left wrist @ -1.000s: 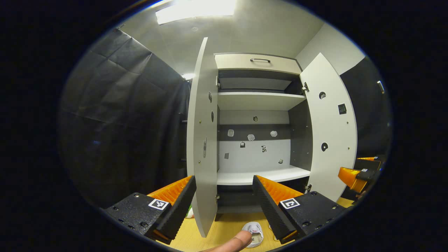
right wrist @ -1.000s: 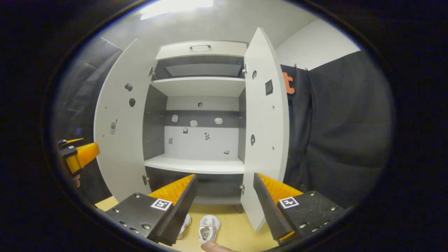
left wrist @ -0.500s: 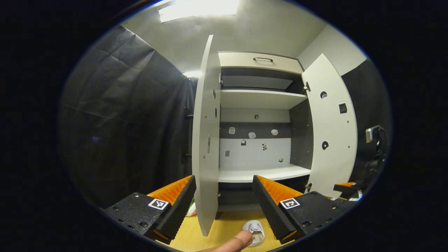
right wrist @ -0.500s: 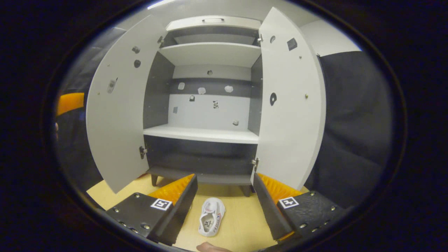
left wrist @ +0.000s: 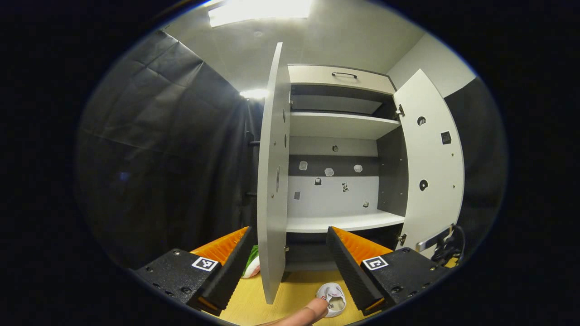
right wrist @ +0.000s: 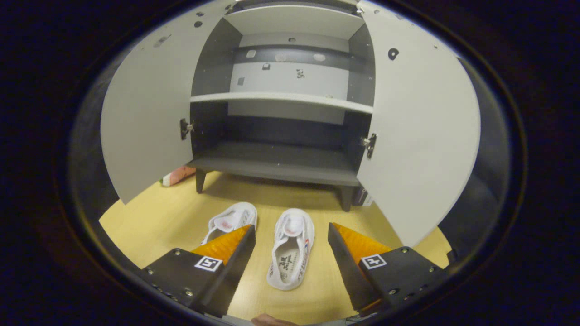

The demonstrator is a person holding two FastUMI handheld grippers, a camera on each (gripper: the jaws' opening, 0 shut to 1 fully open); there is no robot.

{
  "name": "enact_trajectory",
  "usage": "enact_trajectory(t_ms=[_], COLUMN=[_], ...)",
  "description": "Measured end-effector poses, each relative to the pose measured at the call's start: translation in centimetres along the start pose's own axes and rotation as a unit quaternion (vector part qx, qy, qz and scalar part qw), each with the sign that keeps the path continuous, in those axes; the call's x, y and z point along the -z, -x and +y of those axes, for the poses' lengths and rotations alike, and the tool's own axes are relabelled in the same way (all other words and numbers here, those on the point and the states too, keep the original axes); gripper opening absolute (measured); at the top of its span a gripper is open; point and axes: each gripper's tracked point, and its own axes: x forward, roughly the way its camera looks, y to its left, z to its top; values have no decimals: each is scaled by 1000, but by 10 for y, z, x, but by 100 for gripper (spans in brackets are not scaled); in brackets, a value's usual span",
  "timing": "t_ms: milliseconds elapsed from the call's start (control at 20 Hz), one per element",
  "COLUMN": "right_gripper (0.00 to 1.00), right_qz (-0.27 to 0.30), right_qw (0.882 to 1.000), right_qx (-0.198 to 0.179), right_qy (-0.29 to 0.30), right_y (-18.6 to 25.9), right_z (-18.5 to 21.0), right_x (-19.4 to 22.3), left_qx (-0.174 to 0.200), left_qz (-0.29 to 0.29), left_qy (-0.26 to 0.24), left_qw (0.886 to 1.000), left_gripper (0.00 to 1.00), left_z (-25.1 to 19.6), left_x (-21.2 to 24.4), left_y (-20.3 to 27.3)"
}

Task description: Grab one shoe with the right hand and put it into the shoe cabinet, grab the other shoe with the left hand and put it into the shoe cabinet; then close the right door with the right hand and the left door with the left hand.

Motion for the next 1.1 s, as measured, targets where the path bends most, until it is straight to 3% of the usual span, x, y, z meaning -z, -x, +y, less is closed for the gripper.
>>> enact_trajectory(t_ms=[150,350,400,500,550,600,650,750,850,1100], right_gripper=[95,93,83,77,62,32,26,26,1,0], right_qz=[48,67,75,75,72,72,70,67,62,4], right_qw=[998,996,995,994,995,996,996,992,986,985], right_qx=[-18,-28,-26,-22,-17,-6,9,6,-10,-26], right_qy=[-24,-55,-65,-73,-67,-57,-56,-104,-157,-168], right_y=[-21,-44,-52,-74,-83,-93,-102,-111,-117,-100], right_z=[17,28,28,28,25,19,15,16,20,7], right_x=[38,51,55,57,58,61,62,60,59,33], left_qx=[-3,-4,-3,-4,-5,-6,-7,-5,2,21], left_qz=[3,5,7,11,16,20,25,39,50,71], left_qy=[1,4,4,3,2,2,2,5,10,-6], left_qw=[1000,1000,1000,1000,1000,1000,1000,999,999,997], left_gripper=[100,100,99,100,100,100,100,100,100,100], left_z=[6,13,14,17,19,22,23,26,27,28], left_x=[4,9,12,18,21,26,30,41,51,76], left_y=[-1,-3,-4,-7,-9,-11,-13,-15,-15,-12])
